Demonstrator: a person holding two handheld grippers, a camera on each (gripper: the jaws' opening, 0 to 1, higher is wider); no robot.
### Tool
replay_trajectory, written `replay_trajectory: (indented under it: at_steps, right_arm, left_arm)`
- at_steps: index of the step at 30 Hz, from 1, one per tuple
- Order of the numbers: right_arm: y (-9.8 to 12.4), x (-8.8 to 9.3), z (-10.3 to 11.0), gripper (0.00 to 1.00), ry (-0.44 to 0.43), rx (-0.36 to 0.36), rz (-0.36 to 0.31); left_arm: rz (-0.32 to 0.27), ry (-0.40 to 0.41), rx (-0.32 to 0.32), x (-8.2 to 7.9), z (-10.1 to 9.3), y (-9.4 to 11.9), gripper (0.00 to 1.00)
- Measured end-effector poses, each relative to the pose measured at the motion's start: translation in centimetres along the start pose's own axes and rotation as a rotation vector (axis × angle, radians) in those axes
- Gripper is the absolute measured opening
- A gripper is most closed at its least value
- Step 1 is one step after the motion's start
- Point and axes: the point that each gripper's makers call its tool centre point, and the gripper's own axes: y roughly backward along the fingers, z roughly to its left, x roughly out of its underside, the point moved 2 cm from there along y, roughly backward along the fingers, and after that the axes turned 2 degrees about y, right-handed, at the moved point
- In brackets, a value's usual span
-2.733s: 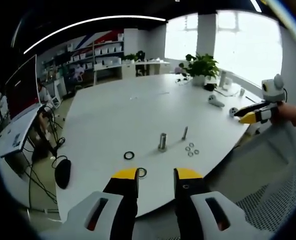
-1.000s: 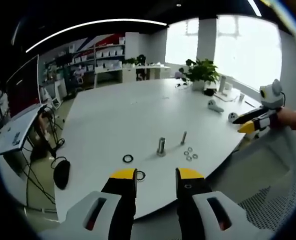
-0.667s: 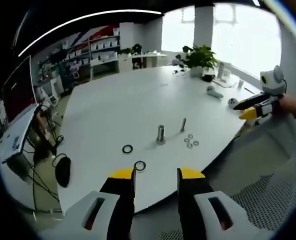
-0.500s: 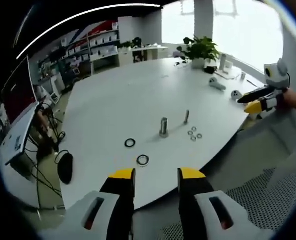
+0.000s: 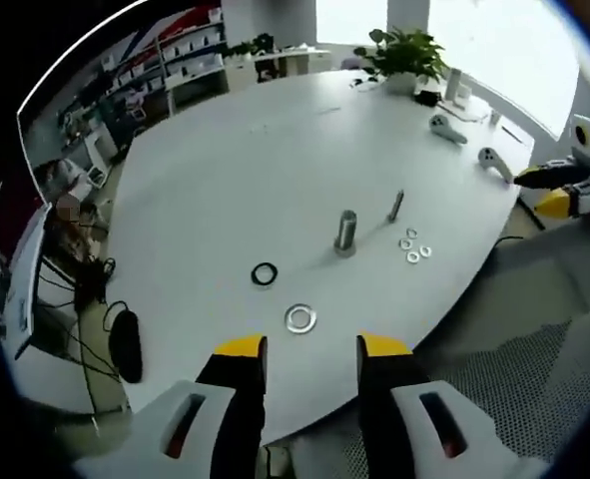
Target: Place the washer onto the threaded stud by aligning its center hole with the stud, sliding it down to the base, and recovering from edge contact or off-axis alignment until the washer reaches the visible bottom stop.
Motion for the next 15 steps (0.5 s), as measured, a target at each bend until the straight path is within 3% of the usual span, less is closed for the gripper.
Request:
replay_trajectory:
  at_steps: [6,8,12,15]
  right_arm:
    - [0.0,0.0,0.0,0.43,-0.002,-0.007,-0.002]
    - [-0.1,0.0,0.1,0.43,0.0,-0.008,-0.001]
    - [0.0,0.0,0.1,0.43,-0.003,-0.009,-0.004]
    - [0.0,0.0,0.1,0.43,-0.001,-0.011,-0.005]
  left_arm:
    - [0.105,0.052,0.054,0.7,-0.2,-3.3,0.31]
    - [0.115,0.058,0.057,0.7,-0.1,-4.2,0.31]
    - [0.23,-0.005,0.06,1.9,0.1,-6.5,0.33]
    - [0.262,-0.025,0.058,2.2,0.2,-7.6,0.33]
